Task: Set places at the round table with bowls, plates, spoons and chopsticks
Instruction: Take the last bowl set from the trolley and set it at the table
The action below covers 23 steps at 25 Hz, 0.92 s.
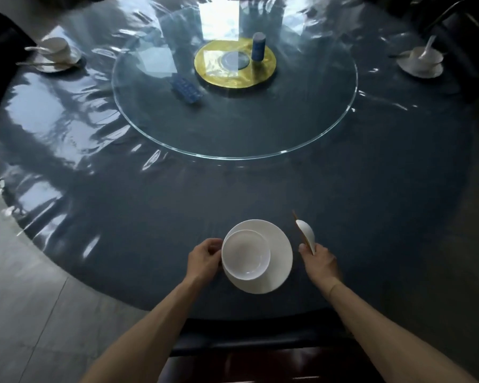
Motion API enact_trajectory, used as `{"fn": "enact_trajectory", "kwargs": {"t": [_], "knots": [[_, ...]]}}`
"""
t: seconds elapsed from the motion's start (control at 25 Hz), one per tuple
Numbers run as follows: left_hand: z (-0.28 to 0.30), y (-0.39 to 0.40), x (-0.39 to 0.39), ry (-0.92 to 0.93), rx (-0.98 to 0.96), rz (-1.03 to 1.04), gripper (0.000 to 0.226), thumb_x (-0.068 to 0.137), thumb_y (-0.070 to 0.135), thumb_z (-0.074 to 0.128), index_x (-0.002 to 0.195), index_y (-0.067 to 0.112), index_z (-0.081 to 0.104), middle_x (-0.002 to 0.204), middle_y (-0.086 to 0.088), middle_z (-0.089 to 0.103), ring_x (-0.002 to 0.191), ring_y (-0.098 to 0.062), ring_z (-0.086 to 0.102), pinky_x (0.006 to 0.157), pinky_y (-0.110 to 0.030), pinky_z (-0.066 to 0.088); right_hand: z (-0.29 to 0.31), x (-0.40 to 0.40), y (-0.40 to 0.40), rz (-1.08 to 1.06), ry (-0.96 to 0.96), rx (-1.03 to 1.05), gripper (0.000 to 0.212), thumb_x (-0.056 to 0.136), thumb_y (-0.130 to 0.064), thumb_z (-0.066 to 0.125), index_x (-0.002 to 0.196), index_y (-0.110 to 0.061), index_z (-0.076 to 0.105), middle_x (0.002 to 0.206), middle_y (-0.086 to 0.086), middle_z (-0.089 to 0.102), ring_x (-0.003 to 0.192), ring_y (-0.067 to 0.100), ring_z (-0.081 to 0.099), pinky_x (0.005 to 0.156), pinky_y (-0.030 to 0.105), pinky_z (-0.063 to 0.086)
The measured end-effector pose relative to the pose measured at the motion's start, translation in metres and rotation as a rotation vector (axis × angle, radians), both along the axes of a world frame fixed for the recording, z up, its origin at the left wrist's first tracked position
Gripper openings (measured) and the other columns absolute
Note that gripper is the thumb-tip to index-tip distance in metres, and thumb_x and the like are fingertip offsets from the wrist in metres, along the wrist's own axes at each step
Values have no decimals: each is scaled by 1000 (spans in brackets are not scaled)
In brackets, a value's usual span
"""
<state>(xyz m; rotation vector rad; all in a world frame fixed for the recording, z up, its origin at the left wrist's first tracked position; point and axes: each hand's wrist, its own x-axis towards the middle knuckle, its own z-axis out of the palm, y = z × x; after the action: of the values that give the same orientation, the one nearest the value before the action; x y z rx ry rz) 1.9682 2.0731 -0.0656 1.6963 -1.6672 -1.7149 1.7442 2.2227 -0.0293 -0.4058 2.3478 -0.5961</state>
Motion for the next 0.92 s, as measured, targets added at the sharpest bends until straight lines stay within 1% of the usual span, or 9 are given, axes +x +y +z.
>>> {"fn": "enact_trajectory", "kwargs": {"t": [0.08,0.16,0.2,0.28,0.44,0.64,0.76,0.84,0.92], "knots": [[7,0,5,-93,-97,44,20,83,18,69,103,21,67,94,-1,72,84,-17,68,79,-35,56,10,7,-2,33,29,-5,34,97,-47,41,93,-17,56,86,7,63,87,32,62,72,35,43],[22,2,8,-140,-275,164,11,85,16,65,95,19,65,89,-3,68,80,-19,63,76,-34,51,20,19,-6,89,42,-1,36,99,-47,35,96,-15,51,94,11,64,91,33,61,71,35,41],[31,5,8,-110,-348,202,7,85,15,65,88,21,63,84,-2,66,76,-17,61,72,-32,49,24,25,-7,126,66,5,36,99,-47,34,97,-14,48,97,13,64,91,34,61,70,35,41],[54,20,-1,-27,-412,124,19,85,17,67,76,31,58,75,7,63,68,-5,58,65,-21,44,31,39,-11,222,159,11,34,99,-47,32,96,-14,43,101,14,65,90,35,63,69,36,41],[82,62,-41,171,-167,-166,21,87,24,69,68,33,69,67,19,68,62,9,57,59,-5,41,44,60,-19,390,310,-21,27,98,-45,32,94,-18,34,101,12,68,89,36,66,69,38,45],[79,77,-62,241,58,24,24,89,21,68,65,20,70,56,16,66,50,7,55,43,-6,37,47,66,-15,521,336,-11,22,98,-35,31,102,-14,36,105,13,67,91,38,67,74,42,51],[81,86,-65,218,108,135,30,90,19,67,60,20,66,48,14,60,44,3,51,42,-10,36,48,59,-9,475,163,-108,28,94,-44,45,99,-17,39,96,4,67,86,30,67,67,37,50],[81,87,-64,167,161,274,25,91,21,65,68,14,68,48,13,56,45,-2,48,42,-16,36,49,53,-2,362,-38,-233,31,87,-51,58,94,-23,46,86,-8,65,78,15,65,60,29,47],[79,89,-63,128,219,372,23,92,23,64,77,8,70,54,5,55,51,-10,45,44,-22,37,46,46,6,293,-160,-319,18,86,-44,64,90,-28,57,78,-8,69,76,6,66,67,29,54]]}}
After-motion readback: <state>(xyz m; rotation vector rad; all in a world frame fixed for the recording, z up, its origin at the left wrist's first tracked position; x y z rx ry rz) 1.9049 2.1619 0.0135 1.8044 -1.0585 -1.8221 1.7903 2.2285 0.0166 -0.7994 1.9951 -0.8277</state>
